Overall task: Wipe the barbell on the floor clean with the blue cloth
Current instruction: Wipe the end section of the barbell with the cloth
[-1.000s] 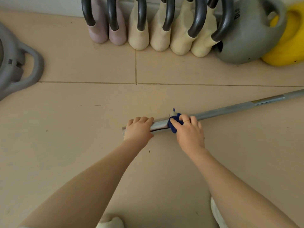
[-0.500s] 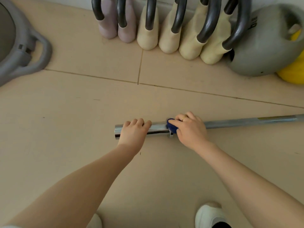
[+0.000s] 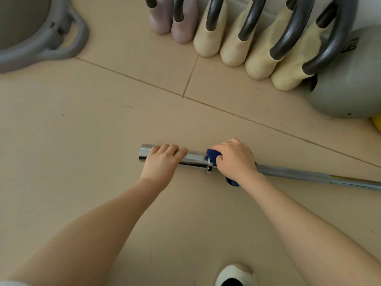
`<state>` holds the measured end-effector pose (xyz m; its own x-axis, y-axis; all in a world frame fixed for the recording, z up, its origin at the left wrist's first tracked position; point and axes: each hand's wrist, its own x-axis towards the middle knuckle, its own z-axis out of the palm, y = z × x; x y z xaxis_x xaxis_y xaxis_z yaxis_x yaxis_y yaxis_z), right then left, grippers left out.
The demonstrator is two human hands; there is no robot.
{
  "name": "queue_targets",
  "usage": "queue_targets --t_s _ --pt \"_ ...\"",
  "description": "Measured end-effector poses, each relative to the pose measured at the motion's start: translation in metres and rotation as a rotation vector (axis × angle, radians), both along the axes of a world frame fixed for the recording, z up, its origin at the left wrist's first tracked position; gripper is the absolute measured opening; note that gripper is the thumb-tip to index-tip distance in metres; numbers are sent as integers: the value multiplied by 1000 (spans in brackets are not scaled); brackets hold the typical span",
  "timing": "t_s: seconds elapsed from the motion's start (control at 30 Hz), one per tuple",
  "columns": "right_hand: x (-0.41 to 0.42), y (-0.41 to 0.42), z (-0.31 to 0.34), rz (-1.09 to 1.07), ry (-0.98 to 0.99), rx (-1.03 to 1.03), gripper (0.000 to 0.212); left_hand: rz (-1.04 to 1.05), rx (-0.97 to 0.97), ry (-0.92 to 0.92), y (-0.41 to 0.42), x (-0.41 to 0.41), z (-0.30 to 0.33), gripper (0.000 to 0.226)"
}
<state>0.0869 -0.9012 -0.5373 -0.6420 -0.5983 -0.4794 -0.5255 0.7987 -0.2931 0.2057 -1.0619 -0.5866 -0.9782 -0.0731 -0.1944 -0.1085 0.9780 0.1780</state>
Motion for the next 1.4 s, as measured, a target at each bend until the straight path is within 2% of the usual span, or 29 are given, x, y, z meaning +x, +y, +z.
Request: queue_targets --t_s 0.17,0.27,0.37,0.5,0.63,0.77,0.87,0.97,1.03,1.1,1.17,1.23,1.3,1.4 --pt "-28 -15 -21 -261 -334 114 24 59 35 89 4 7 -5 57" --pt "-36 -16 -20 -326 -463 76 21 57 33 112 5 10 -6 58" --pt "-37 -5 -12 -431 -530 -6 31 62 26 118 7 16 -6 54" --pt "-34 -10 -15 -348 -516 16 27 61 2 182 11 25 -11 37" --pt "-34 -23 -21 -254 -509 115 22 75 -13 181 14 27 -11 40" --pt "-25 -15 -11 -198 -331 91 20 113 17 96 10 16 -4 46" --pt "-14 -6 -7 -122 -156 15 13 117 85 -75 2 2 9 52" --pt "-8 -2 -3 7 -9 6 21 118 130 -252 -8 -20 13 48" --pt "2 2 -4 130 174 21 22 105 107 -334 -12 -32 17 49" --pt "20 8 -13 222 356 65 33 99 72 -276 -9 -35 21 51" --pt "31 13 -24 163 389 87 48 77 -3 -27 0 -25 21 52" --pt "26 10 -27 86 336 81 51 35 -46 135 10 -14 11 51" --pt "16 1 -29 -22 255 86 45 48 -58 105 18 -7 2 54" --pt "21 -6 -31 -33 411 111 48 72 -48 32 23 -8 -1 63"
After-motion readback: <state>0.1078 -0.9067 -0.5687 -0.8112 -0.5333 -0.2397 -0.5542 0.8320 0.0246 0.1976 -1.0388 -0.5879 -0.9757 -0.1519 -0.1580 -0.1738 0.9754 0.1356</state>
